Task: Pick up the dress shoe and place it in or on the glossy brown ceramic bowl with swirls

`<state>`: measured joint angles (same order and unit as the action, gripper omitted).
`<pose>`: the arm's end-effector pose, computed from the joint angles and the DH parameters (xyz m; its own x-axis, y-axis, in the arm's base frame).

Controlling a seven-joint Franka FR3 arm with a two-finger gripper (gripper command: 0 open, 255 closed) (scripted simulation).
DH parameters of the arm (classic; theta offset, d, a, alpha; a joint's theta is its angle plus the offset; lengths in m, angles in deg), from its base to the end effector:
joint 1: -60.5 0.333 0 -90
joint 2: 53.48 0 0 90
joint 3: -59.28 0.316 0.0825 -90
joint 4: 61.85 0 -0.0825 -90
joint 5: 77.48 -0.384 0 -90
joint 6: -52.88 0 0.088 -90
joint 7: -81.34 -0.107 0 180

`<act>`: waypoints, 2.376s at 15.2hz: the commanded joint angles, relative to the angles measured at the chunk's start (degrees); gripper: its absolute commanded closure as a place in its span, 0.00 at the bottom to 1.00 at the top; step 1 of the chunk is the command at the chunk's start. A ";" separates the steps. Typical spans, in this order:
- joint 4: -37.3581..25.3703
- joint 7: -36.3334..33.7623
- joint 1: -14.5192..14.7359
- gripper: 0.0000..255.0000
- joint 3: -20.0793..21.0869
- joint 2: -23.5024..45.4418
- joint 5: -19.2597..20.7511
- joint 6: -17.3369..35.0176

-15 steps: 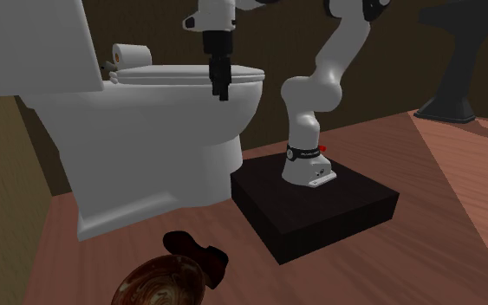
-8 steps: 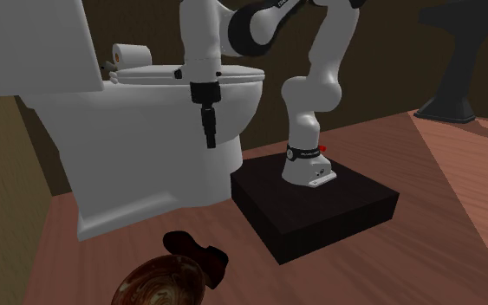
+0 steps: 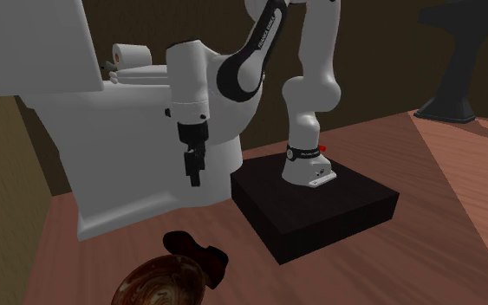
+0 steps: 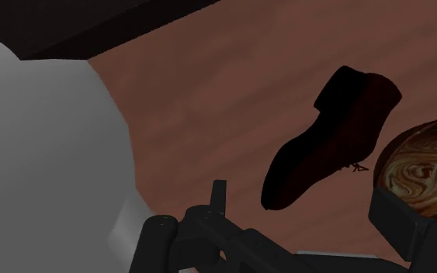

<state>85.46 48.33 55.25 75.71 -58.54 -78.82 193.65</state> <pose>0.4316 0.0838 0.2911 0.9205 -0.3903 -0.0186 -0.3898 -0.9206 0.0248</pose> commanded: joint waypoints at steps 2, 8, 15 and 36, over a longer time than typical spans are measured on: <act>-2.18 -6.60 -0.64 0.00 0.27 7.79 4.06 5.52; -9.28 -19.94 2.03 0.00 -3.67 23.06 13.09 13.30; -17.61 -28.06 6.45 0.00 -9.12 36.45 16.86 18.65; -19.24 -28.96 7.61 1.00 -10.66 40.92 17.97 21.57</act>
<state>66.20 19.37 62.85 65.03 -17.62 -60.86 215.22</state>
